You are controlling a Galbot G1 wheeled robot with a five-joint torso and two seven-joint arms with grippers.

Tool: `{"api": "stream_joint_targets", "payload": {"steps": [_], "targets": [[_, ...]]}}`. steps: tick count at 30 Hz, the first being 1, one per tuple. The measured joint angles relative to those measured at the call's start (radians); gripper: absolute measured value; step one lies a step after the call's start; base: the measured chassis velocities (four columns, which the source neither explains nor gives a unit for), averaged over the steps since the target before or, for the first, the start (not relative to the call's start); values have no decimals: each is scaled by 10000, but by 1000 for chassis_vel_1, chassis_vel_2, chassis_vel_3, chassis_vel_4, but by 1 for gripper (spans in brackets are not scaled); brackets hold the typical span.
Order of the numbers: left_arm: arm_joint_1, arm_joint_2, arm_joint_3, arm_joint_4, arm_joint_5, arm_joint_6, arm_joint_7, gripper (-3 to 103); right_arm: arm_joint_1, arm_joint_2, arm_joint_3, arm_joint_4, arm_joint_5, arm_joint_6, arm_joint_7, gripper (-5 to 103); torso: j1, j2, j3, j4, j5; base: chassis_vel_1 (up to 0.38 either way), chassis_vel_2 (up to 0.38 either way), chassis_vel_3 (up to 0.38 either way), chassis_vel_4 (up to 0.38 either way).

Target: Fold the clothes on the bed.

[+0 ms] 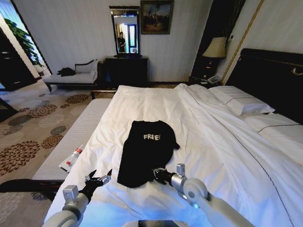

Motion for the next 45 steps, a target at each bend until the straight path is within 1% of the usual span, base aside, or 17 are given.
{"api": "stream_joint_targets", "payload": {"steps": [2,3,5,6,9,10,11,12,14,15,19,20,24,25,29,39,45], "targets": [[-23,51,27,37,-39,33,-16,100,-408,-41,557,510,5,26,0,31,0,0,0,0,1,0,0,0,0],[5,75,-19,35,-107,46,-16,100,-615,-67,863,786,-32,65,13,31,1,0,0,-1,-1,0,0,0,0],[186,112,-456,6,-471,103,3,100,-1152,-94,1528,1402,-51,155,88,42,1,0,0,1,2,0,0,0,0],[186,112,-456,6,-471,103,3,100,-1152,-94,1528,1402,-51,155,88,42,1,0,0,1,2,0,0,0,0],[347,198,-850,77,-755,140,27,100,-2034,51,2457,1802,2,275,169,58,0,2,-1,3,1,0,0,0,0],[347,198,-850,77,-755,140,27,100,-2034,51,2457,1802,2,275,169,58,0,2,-1,3,1,0,0,0,0],[352,290,-854,98,-758,151,5,100,-2465,249,2833,1781,36,330,204,63,0,2,-1,1,0,0,0,0,0],[328,358,-774,97,-735,167,-67,100,-2677,420,3006,1710,86,350,265,63,0,3,-2,-2,1,0,0,0,0],[285,483,-589,34,-661,229,-218,100,-3039,1076,3284,1471,243,360,461,74,0,2,-2,0,-1,0,0,0,0],[285,483,-589,34,-661,229,-218,100,-3039,1076,3284,1471,243,360,461,74,0,2,-2,0,-1,0,0,0,0],[489,889,-717,-40,-669,264,-355,100,-3414,2879,3721,1260,1001,273,689,95,0,2,-1,2,2,0,0,0,0],[489,889,-717,-40,-669,264,-355,100,-3414,2879,3721,1260,1001,273,689,95,0,2,-1,2,2,0,0,0,0],[738,1276,-1024,-283,-715,262,-367,100,-3740,3701,4619,918,2564,33,910,100,0,2,-2,2,-1,0,0,0,0],[738,1276,-1024,-283,-715,262,-367,100,-3740,3701,4619,918,2564,33,910,100,0,2,-2,2,-1,0,0,0,0],[719,1613,-1032,-320,-779,151,-317,100,-4104,4005,5049,760,3584,-354,1297,100,0,1,0,1,3,0,0,0,0],[716,1593,-1014,-44,-823,-319,157,100,-4564,3839,4781,813,4390,-1227,1811,100,0,1,0,0,3,0,0,0,0],[942,1442,-1092,-4,-645,-418,338,100,-4423,3843,4409,847,4516,-1398,1898,100,0,0,0,1,1,0,0,0,0]]}}
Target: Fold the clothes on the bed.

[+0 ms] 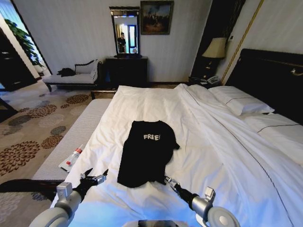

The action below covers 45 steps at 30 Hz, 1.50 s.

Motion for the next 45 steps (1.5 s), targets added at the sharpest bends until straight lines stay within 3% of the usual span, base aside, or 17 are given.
{"api": "stream_joint_targets", "payload": {"steps": [7,14,26,30,34,36,38,40,43,45], "targets": [[240,-202,-232,-158,108,-19,12,100,540,264,-136,-537,228,33,286,100,0,0,1,0,2,0,0,0,0],[445,-166,-441,-379,104,-19,-13,100,896,538,345,-907,1102,44,770,100,0,0,0,0,1,0,0,0,0],[695,-378,-710,-572,162,-14,-35,100,442,760,115,-687,994,-75,818,103,0,0,0,-1,1,0,0,0,0],[827,-501,-804,-606,369,-39,-1,100,517,838,83,-944,852,-67,842,97,0,0,0,0,0,0,0,0,0],[944,-474,-969,-717,443,-74,28,100,616,840,160,-1130,906,-53,844,76,0,0,0,1,1,0,0,0,0],[940,-448,-992,-736,420,-75,27,100,621,842,157,-1125,913,-53,843,71,0,0,0,0,1,0,0,0,0],[932,-431,-1014,-756,389,-75,24,100,620,845,137,-1114,912,-54,843,71,0,0,0,-1,0,0,0,0,0],[928,-442,-1052,-797,345,-75,20,100,648,857,81,-1107,899,-53,843,54,0,0,0,-1,0,0,0,0,0],[966,-517,-1077,-804,343,-75,19,100,694,873,68,-1121,903,-53,860,48,0,0,0,0,1,0,0,0,0],[1015,-607,-1093,-804,363,-77,27,100,706,870,67,-1128,916,-53,865,37,0,0,0,1,1,0,0,0,0]]}}
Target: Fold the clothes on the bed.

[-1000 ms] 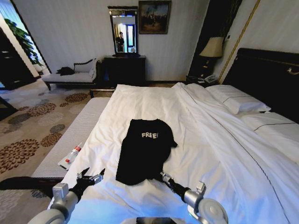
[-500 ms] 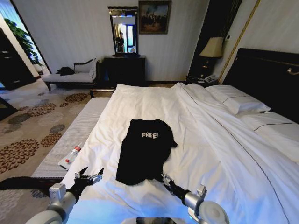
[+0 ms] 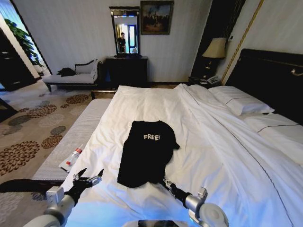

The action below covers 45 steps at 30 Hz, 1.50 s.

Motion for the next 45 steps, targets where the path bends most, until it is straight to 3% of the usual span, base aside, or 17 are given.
{"api": "stream_joint_targets", "payload": {"steps": [2,4,6,7,10,19,23,24,27,31,35,45], "targets": [[16,-55,-12,0,12,-6,10,100,32,-10,26,-13,52,0,5,27,0,1,0,0,0,0,0,0,0],[18,-64,-26,0,12,-10,13,100,62,-11,52,-17,114,0,20,27,0,1,0,0,0,0,0,0,0],[23,-65,-87,-2,-9,-13,14,100,129,-18,79,-15,217,0,46,16,0,1,0,0,0,0,0,0,0],[23,-65,-87,-2,-9,-13,14,100,129,-18,79,-15,217,0,46,16,0,1,0,0,0,0,0,0,0],[34,-52,-174,-19,-86,-16,14,100,166,-40,79,62,268,0,70,2,0,0,0,-1,0,0,0,0,0],[15,-110,-130,25,-118,-16,12,100,113,-83,74,180,-129,49,56,0,0,0,0,0,0,0,0,0,0],[-98,-105,5,127,-116,-17,10,100,-86,-257,160,433,-1906,504,-363,0,0,0,0,-1,0,0,0,0,0],[-98,-105,5,127,-116,-17,10,100,-86,-257,160,433,-1906,504,-363,0,0,0,0,-1,0,0,0,0,0],[-210,-150,178,224,-106,-17,10,100,-297,-455,399,746,-3715,1037,-712,0,0,0,0,-1,0,0,0,0,0],[-307,-214,393,369,-57,-17,9,100,-515,-563,642,969,-4863,1373,-921,0,0,0,0,-1,0,0,0,0,0],[-353,-356,668,527,10,-6,8,100,-802,-618,780,1091,-5565,1619,-1020,0,0,0,0,-1,1,0,0,0,0],[-357,-1108,1265,943,-172,1,80,100,-1148,-488,770,1085,-5908,1647,-1016,0,-1,1,-1,-1,1,0,0,0,0]]}}
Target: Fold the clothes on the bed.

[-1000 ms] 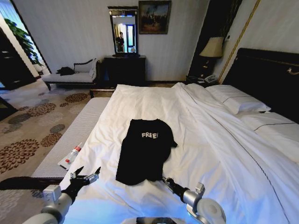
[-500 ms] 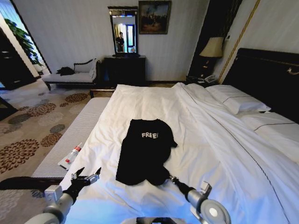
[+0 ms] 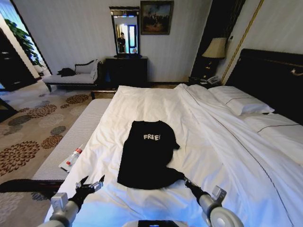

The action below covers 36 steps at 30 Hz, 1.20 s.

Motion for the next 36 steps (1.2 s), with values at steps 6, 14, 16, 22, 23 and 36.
{"api": "stream_joint_targets", "payload": {"steps": [6,14,16,22,23,36], "targets": [[-544,-178,706,465,-315,1,145,100,-25,48,-34,-173,-124,-41,44,0,1,0,1,1,-1,0,0,0,0],[-1578,-64,1864,1057,-494,100,186,97,104,19,-42,-401,-251,-120,157,0,1,0,1,-2,-1,0,0,0,0],[-1766,27,2176,1357,-389,104,218,97,200,-18,-28,-402,-194,-203,254,0,1,0,1,1,-1,0,0,0,0],[-2269,182,2586,1729,-132,75,356,90,410,-66,-41,-307,3,-411,582,0,1,0,1,0,-2,0,0,0,0],[-2269,182,2586,1729,-132,75,356,90,410,-66,-41,-307,3,-411,582,0,1,0,1,0,-2,0,0,0,0],[-2649,371,3181,1879,41,64,507,72,482,-50,-68,-159,72,-505,780,0,1,0,1,0,-2,0,0,0,0]]}}
